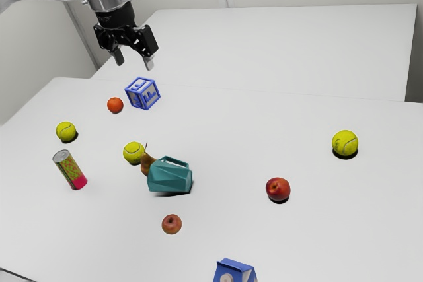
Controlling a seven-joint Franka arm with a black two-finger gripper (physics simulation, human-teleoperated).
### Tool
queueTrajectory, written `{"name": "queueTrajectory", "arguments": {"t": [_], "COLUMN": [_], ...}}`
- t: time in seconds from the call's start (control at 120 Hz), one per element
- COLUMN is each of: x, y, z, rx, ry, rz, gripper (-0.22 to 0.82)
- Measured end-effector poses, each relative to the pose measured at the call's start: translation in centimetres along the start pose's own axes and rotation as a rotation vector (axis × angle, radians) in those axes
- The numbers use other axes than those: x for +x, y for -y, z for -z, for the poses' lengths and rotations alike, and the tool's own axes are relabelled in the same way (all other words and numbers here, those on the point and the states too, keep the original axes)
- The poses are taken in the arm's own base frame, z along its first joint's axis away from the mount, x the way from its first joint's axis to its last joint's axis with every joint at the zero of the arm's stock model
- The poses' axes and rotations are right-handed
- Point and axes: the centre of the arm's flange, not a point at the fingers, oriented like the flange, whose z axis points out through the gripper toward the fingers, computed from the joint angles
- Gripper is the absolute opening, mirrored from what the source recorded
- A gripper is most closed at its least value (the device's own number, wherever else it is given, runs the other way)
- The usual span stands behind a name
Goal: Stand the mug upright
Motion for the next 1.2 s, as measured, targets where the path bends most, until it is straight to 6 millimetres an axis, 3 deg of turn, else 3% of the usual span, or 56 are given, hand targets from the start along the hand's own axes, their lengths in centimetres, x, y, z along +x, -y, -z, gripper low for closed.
{"name": "queueTrajectory", "arguments": {"t": [0.158,0.433,0.542,0.775,1.2], "x": [-0.1,-1.8,-2.1,-3.1,-5.8], "y": [0.2,0.3,0.9,5.3,5.7], "z": [-0.1,-2.1,-4.2,-8.7,-17.0], "rx": [0.000,-0.001,-0.028,-0.130,-0.276], "ry": [0.001,0.028,0.054,0.074,0.025], "rz": [0.003,0.008,0.021,0.109,0.123], "gripper": [0.59,0.59,0.59,0.58,0.58]}}
